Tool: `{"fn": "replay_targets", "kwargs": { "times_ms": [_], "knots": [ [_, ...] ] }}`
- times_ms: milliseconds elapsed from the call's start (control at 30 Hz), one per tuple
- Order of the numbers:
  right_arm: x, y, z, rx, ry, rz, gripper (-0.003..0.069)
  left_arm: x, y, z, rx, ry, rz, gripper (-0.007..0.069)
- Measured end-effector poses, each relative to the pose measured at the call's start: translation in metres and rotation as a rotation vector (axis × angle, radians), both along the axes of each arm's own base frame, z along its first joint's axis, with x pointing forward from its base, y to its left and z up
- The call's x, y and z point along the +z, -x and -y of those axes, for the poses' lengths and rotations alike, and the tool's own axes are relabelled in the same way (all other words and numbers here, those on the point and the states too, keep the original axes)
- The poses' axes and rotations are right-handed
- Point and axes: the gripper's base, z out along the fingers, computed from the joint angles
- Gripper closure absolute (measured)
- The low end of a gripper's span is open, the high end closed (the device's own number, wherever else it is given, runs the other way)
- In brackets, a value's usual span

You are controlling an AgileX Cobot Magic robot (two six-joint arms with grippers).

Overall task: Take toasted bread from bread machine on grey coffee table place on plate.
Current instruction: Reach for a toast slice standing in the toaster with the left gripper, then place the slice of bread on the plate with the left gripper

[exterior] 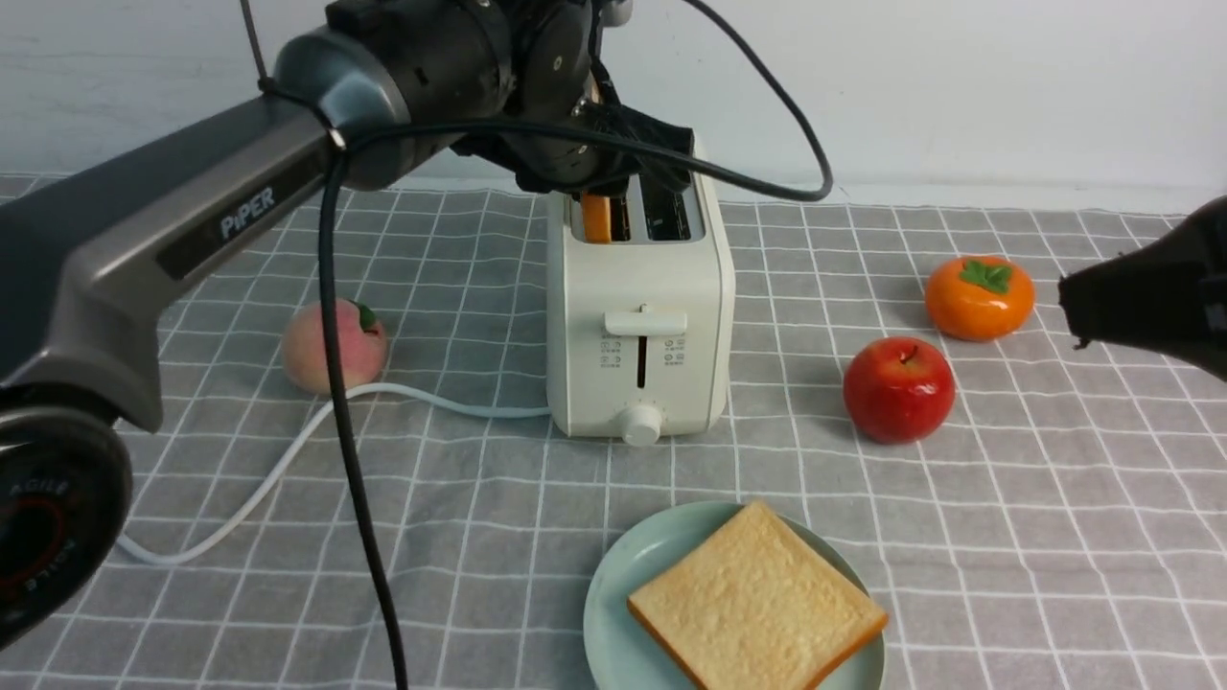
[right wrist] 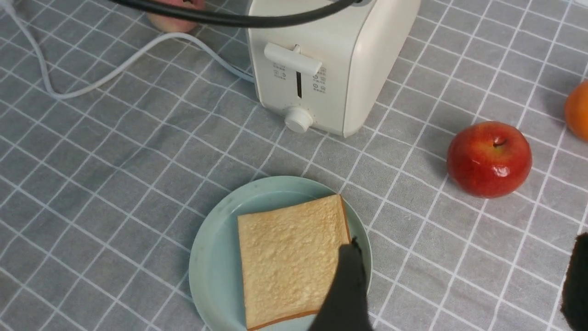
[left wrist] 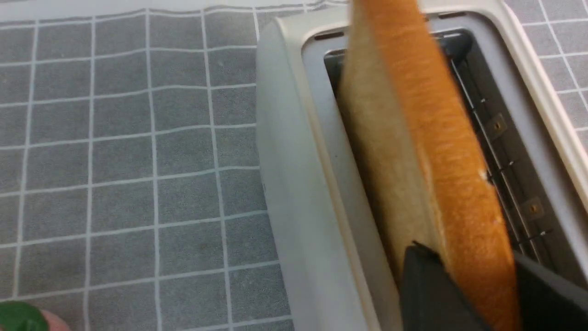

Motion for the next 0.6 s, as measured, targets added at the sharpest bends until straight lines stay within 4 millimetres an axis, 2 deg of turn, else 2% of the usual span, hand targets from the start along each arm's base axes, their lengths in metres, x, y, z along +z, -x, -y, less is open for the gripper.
{"fn": "replay_targets", "kwargs": {
  "times_ms": [33, 133, 167, 233, 300, 333, 367, 400, 467, 500, 600],
  "knots": [
    [0.000, 0.000, 0.000, 0.000, 0.000, 0.001, 0.0083, 0.007, 0.004, -0.003, 0.004, -0.006, 0.007, 0.0551],
    [0.000, 0.000, 0.000, 0.000, 0.000, 0.001, 0.0083, 0.029, 0.014, -0.011, 0.015, -0.017, 0.033, 0.0552],
    [0.000, 0.000, 0.000, 0.000, 0.000, 0.001, 0.0083, 0.042, 0.021, -0.016, 0.021, -0.020, 0.050, 0.0550],
    [0.000, 0.000, 0.000, -0.001, 0.002, 0.003, 0.0083, 0.088, 0.049, -0.035, 0.044, -0.006, 0.102, 0.0550],
    [0.000, -0.001, 0.000, -0.003, 0.000, 0.008, 0.0083, 0.116, 0.074, -0.049, 0.058, 0.010, 0.116, 0.0550],
    [0.001, -0.001, 0.000, -0.003, 0.000, 0.009, 0.0083, 0.119, 0.077, -0.051, 0.058, 0.011, 0.117, 0.0550],
    [0.002, -0.002, 0.000, -0.006, -0.007, 0.024, 0.0083, 0.136, 0.101, -0.063, 0.043, 0.010, 0.104, 0.0550],
    [0.002, -0.002, 0.000, -0.007, -0.008, 0.027, 0.0083, 0.137, 0.103, -0.064, 0.041, 0.009, 0.096, 0.0550],
    [0.005, -0.004, 0.000, -0.014, -0.025, 0.064, 0.0088, 0.139, 0.127, -0.069, -0.028, 0.029, 0.035, 0.0550],
    [0.006, -0.004, 0.000, -0.016, -0.029, 0.073, 0.0090, 0.131, 0.133, -0.066, -0.073, 0.038, -0.008, 0.0550],
    [0.007, -0.005, -0.001, -0.018, -0.040, 0.085, 0.0099, 0.090, 0.138, -0.052, -0.215, 0.066, -0.146, 0.0550]
  ]
}}
